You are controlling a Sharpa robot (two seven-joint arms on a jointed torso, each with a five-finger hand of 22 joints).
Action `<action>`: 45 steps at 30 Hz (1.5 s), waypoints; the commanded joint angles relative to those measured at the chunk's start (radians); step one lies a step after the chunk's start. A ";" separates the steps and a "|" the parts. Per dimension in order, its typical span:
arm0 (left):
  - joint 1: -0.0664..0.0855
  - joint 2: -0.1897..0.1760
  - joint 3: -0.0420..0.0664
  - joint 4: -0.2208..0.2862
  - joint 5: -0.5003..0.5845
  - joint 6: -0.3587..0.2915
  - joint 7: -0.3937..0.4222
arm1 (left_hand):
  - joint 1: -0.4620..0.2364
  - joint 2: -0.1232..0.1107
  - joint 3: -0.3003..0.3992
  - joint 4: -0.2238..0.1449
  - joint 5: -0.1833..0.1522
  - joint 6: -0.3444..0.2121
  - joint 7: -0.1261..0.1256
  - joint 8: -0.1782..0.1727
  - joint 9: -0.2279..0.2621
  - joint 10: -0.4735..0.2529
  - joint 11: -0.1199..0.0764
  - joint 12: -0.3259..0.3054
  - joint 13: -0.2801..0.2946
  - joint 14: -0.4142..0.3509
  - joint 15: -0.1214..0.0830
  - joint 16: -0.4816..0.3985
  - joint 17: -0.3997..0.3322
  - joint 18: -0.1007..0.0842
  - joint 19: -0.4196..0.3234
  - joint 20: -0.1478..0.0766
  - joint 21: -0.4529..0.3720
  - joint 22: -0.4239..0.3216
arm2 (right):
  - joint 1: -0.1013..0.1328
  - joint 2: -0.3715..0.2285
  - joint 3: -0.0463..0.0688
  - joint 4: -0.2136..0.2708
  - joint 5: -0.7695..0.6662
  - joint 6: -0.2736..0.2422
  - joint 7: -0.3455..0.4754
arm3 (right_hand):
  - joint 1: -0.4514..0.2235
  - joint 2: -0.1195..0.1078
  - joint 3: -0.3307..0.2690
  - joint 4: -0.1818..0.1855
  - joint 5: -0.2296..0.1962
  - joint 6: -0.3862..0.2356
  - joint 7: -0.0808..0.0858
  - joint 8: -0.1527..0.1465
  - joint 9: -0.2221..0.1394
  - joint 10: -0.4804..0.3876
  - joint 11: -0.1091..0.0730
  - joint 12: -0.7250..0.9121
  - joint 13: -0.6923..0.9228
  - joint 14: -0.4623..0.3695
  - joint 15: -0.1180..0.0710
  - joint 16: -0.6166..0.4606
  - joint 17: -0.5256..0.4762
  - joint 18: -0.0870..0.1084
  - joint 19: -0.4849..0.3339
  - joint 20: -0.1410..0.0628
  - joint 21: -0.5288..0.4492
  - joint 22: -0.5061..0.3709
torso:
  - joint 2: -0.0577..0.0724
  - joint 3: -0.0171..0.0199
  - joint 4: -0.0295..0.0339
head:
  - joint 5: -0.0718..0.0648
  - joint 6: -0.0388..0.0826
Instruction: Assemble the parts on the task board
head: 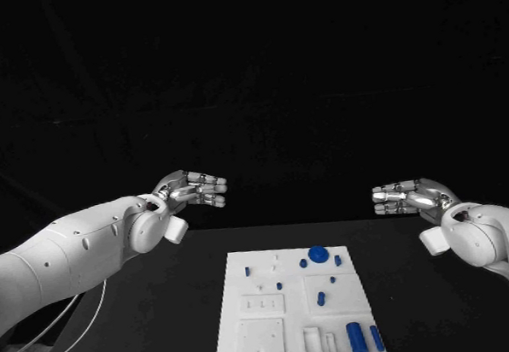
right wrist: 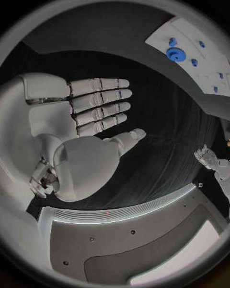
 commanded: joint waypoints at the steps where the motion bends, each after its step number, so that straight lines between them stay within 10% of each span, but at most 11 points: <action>1: 0.000 0.000 0.001 0.010 0.002 -0.016 0.013 | 0.002 0.007 0.009 -0.012 0.003 0.041 -0.006 -0.008 0.007 0.067 -0.016 -0.023 0.000 0.024 -0.015 0.012 -0.001 -0.024 0.001 -0.034 0.029 0.019 | 0.000 -0.001 0.001 0.002 -0.017 -0.005 0.006 | -0.022 0.003 0.015 -0.022 0.011 0.006 -0.001 0.005 0.000 0.005 -0.001 -0.003 0.002 0.006 0.000 0.003 0.001 -0.001 0.012 -0.004 -0.005 0.000 | -0.001 -0.0002 0.0004 | -0.002 0.001; 9: -0.001 0.000 0.001 0.017 0.007 -0.048 0.019 | -0.028 0.004 0.019 -0.028 -0.002 -0.001 0.004 -0.027 -0.002 -0.009 0.010 -0.028 -0.001 -0.033 0.011 -0.025 -0.023 -0.037 -0.059 -0.023 0.053 0.040 | 0.000 0.000 0.001 0.003 -0.018 -0.008 0.007 | -0.037 0.004 0.024 -0.034 0.013 0.005 -0.002 0.005 0.000 0.001 0.001 -0.004 0.002 0.004 0.000 0.003 0.001 -0.002 0.012 -0.004 -0.008 0.000 | -0.001 0.0002 -0.0007 | -0.002 -0.002; 14: -0.001 0.001 0.001 0.017 0.021 -0.071 0.026 | -0.031 -0.012 0.001 -0.021 -0.008 -0.086 0.008 -0.023 -0.018 -0.145 0.029 -0.029 0.001 -0.148 0.052 -0.063 -0.023 -0.006 -0.102 0.031 0.009 0.011 | 0.000 0.001 0.001 0.004 -0.016 -0.010 0.009 | -0.041 0.001 0.019 -0.029 0.015 -0.007 -0.001 0.005 -0.002 -0.023 0.009 -0.004 0.001 -0.005 0.005 0.003 0.000 -0.001 0.004 0.000 -0.009 0.000 | -0.001 -0.0011 -0.0007 | -0.005 -0.010; 22: -0.001 0.003 0.001 0.025 0.034 -0.093 0.028 | -0.017 -0.056 0.016 0.040 -0.012 -0.226 0.003 -0.029 -0.027 -0.295 0.031 -0.031 -0.005 -0.260 0.072 -0.064 -0.027 0.029 -0.135 0.086 -0.066 -0.032 | 0.000 0.009 0.001 0.005 -0.008 0.004 0.011 | -0.041 0.001 -0.003 -0.005 0.026 -0.102 -0.003 0.000 -0.010 -0.022 0.006 -0.007 0.000 0.063 -0.015 0.003 -0.001 0.008 0.052 -0.015 0.011 0.000 | -0.002 -0.0042 -0.0013 | -0.010 -0.019; 27: -0.001 0.001 0.001 0.036 0.036 -0.106 0.027 | -0.007 -0.075 0.030 0.072 -0.013 -0.247 0.001 -0.029 -0.028 -0.315 0.033 -0.032 -0.005 -0.277 0.076 -0.065 -0.028 0.042 -0.137 0.099 -0.093 -0.029 | -0.001 0.015 0.001 0.006 -0.003 0.008 0.013 | -0.046 -0.003 -0.017 0.006 0.031 -0.106 -0.002 0.001 -0.011 -0.043 0.015 -0.007 0.000 0.002 0.003 0.003 -0.003 0.001 0.012 -0.001 -0.009 0.000 | 0.000 -0.0032 -0.0016 | -0.008 -0.018; 29: -0.001 -0.001 0.001 0.040 0.037 -0.112 0.025 | -0.008 -0.069 0.027 0.069 -0.014 -0.218 0.006 -0.027 -0.026 -0.260 0.035 -0.028 -0.003 -0.246 0.080 -0.060 -0.027 0.037 -0.131 0.093 -0.092 -0.029 | -0.001 0.016 0.001 0.006 -0.002 0.009 0.013 | -0.044 -0.006 -0.025 0.015 0.034 -0.113 -0.003 -0.001 -0.012 -0.064 0.022 -0.007 0.000 -0.039 0.012 0.002 -0.004 0.010 -0.007 0.010 -0.007 0.000 | 0.001 -0.0019 -0.0015 | -0.009 -0.021; 30: -0.001 -0.001 0.001 0.042 0.037 -0.115 0.023 | -0.008 -0.055 0.026 0.065 -0.012 -0.112 0.009 -0.012 -0.018 -0.178 0.035 -0.018 -0.003 -0.189 0.078 -0.043 -0.023 0.032 -0.114 0.079 -0.084 -0.026 | -0.001 0.016 0.001 0.008 -0.002 0.011 0.013 | -0.042 -0.005 -0.026 0.016 0.034 -0.107 -0.003 0.000 -0.011 -0.061 0.022 -0.008 0.000 -0.030 0.012 0.002 -0.004 0.012 -0.005 0.010 -0.005 0.000 | 0.001 -0.0021 -0.0013 | -0.010 -0.022; 31: -0.001 -0.002 0.001 0.046 0.038 -0.120 0.021 | -0.006 -0.035 0.028 0.056 -0.005 -0.060 0.016 0.003 -0.013 -0.073 0.024 0.006 0.001 -0.102 0.042 -0.005 -0.015 0.023 -0.078 0.051 -0.065 -0.019 | -0.001 0.016 0.001 0.011 -0.002 0.012 0.013 | -0.039 -0.003 -0.024 0.015 0.034 -0.097 -0.003 0.001 -0.011 -0.057 0.020 -0.008 0.000 -0.014 0.010 0.002 -0.004 0.014 -0.001 0.010 -0.002 0.000 | 0.002 -0.0006 -0.0011 | -0.012 -0.023; 33: -0.001 -0.002 0.001 0.057 0.040 -0.126 0.019 | -0.012 -0.029 0.036 0.037 0.002 -0.033 0.011 -0.012 -0.018 -0.014 0.013 -0.028 0.000 -0.064 0.019 0.019 -0.028 -0.032 -0.049 0.001 -0.048 -0.014 | -0.001 0.015 0.001 0.022 -0.001 0.014 0.012 | -0.037 0.004 -0.021 0.012 0.033 -0.042 0.001 0.002 -0.009 -0.040 0.013 -0.008 0.000 0.007 0.003 0.003 -0.003 0.015 0.010 0.005 0.002 0.000 | 0.000 0.0007 -0.0003 | -0.013 -0.024; 45: -0.001 0.015 0.000 0.108 0.044 -0.142 0.020 | -0.029 -0.016 0.025 0.006 -0.003 -0.035 0.013 -0.020 -0.017 -0.054 0.024 -0.025 0.000 -0.094 0.034 -0.012 -0.025 -0.022 -0.047 0.012 -0.049 -0.021 | -0.001 0.015 0.001 0.064 -0.001 0.007 0.014 | -0.042 -0.001 -0.027 0.016 0.035 -0.077 -0.001 0.001 -0.011 -0.054 0.019 -0.008 0.000 -0.018 0.011 0.002 -0.003 0.011 -0.006 0.010 -0.005 0.000 | -0.001 0.0002 -0.0002 | -0.014 -0.023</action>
